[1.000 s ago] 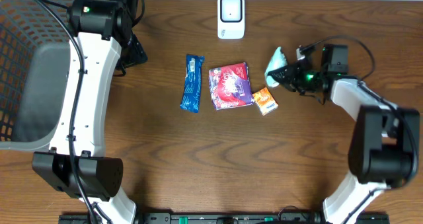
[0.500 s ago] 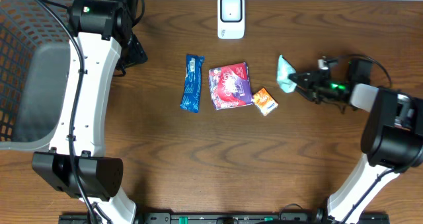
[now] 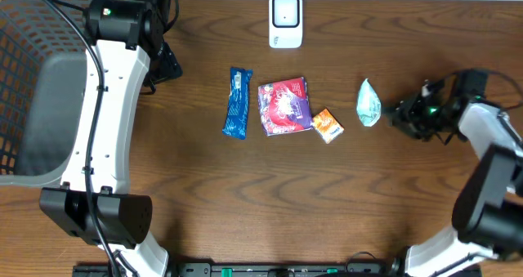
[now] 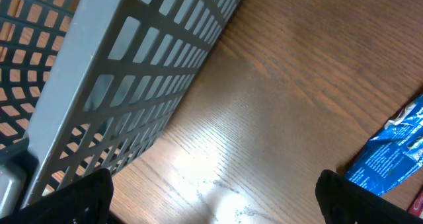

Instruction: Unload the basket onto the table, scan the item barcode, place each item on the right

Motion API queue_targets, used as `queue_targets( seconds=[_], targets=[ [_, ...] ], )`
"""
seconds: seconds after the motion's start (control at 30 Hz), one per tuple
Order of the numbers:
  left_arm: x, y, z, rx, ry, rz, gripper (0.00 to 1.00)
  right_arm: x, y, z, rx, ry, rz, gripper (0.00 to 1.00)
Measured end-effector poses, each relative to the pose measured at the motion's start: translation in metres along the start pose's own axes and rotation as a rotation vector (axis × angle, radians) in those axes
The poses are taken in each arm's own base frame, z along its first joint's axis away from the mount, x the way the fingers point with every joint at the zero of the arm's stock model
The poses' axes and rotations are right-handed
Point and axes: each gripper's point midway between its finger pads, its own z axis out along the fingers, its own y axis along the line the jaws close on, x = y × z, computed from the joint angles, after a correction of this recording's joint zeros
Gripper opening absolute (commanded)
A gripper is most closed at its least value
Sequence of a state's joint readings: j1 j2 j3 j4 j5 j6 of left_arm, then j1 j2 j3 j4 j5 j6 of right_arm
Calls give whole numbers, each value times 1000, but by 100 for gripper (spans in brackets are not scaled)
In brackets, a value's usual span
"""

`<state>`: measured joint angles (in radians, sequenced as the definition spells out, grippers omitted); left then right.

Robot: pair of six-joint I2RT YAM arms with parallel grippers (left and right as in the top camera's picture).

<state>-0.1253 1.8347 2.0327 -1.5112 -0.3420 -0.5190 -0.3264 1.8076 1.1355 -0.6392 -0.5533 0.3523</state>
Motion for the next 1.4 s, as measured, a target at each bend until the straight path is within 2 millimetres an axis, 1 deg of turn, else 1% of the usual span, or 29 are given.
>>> queue_targets(
  seconds=[0.1, 0.17, 0.23, 0.27, 0.37, 0.47, 0.53, 0.6, 0.63, 0.67, 0.77, 0.8, 0.9, 0.93, 1.0, 1.1, 1.2, 1.3, 1.4],
  targets=[
    [0, 0, 0, 0, 0, 0, 98, -12, 3, -30, 144, -102, -62, 45],
    [0, 0, 0, 0, 0, 0, 98, -19, 12, -47, 217, -174, -121, 47],
    [0, 0, 0, 1, 0, 0, 98, -22, 24, -55, 254, -220, -193, 47],
    [0, 0, 0, 0, 0, 0, 98, -22, 30, -56, 268, -233, -233, 47],
    [0, 0, 0, 0, 0, 0, 98, -15, 45, -47, 295, -226, -342, 49],
    [0, 0, 0, 0, 0, 0, 98, -8, 61, -33, 308, -217, -445, 54],
    [0, 0, 0, 0, 0, 0, 98, -2, 72, -19, 323, -206, -510, 54],
    [0, 0, 0, 0, 0, 0, 98, 8, 78, -3, 351, -185, -560, 53],
    [0, 0, 0, 0, 0, 0, 98, 10, 79, 1, 358, -180, -570, 49],
    [0, 0, 0, 0, 0, 0, 98, 19, 82, 13, 391, -162, -606, 46],
    [0, 0, 0, 0, 0, 0, 98, 30, 91, 26, 438, -168, -661, 26],
    [0, 0, 0, 0, 0, 0, 98, 32, 94, 27, 446, -175, -675, 21],
    [0, 0, 0, 0, 0, 0, 98, 37, 104, 29, 476, -217, -697, 13],
    [0, 0, 0, 0, 0, 0, 98, 37, 105, 29, 488, -226, -695, 10],
    [0, 0, 0, 0, 0, 0, 98, 33, 103, 26, 509, -251, -671, 1],
    [0, 0, 0, 0, 0, 0, 98, 23, 97, 21, 523, -288, -606, 1],
    [0, 0, 0, 0, 0, 0, 98, 17, 94, 21, 503, -296, -565, 1],
    [0, 0, 0, 0, 0, 0, 98, 16, 91, 29, 483, -273, -542, 1],
    [0, 0, 0, 0, 0, 0, 98, 21, 82, 44, 486, -227, -531, 1]
  ],
)
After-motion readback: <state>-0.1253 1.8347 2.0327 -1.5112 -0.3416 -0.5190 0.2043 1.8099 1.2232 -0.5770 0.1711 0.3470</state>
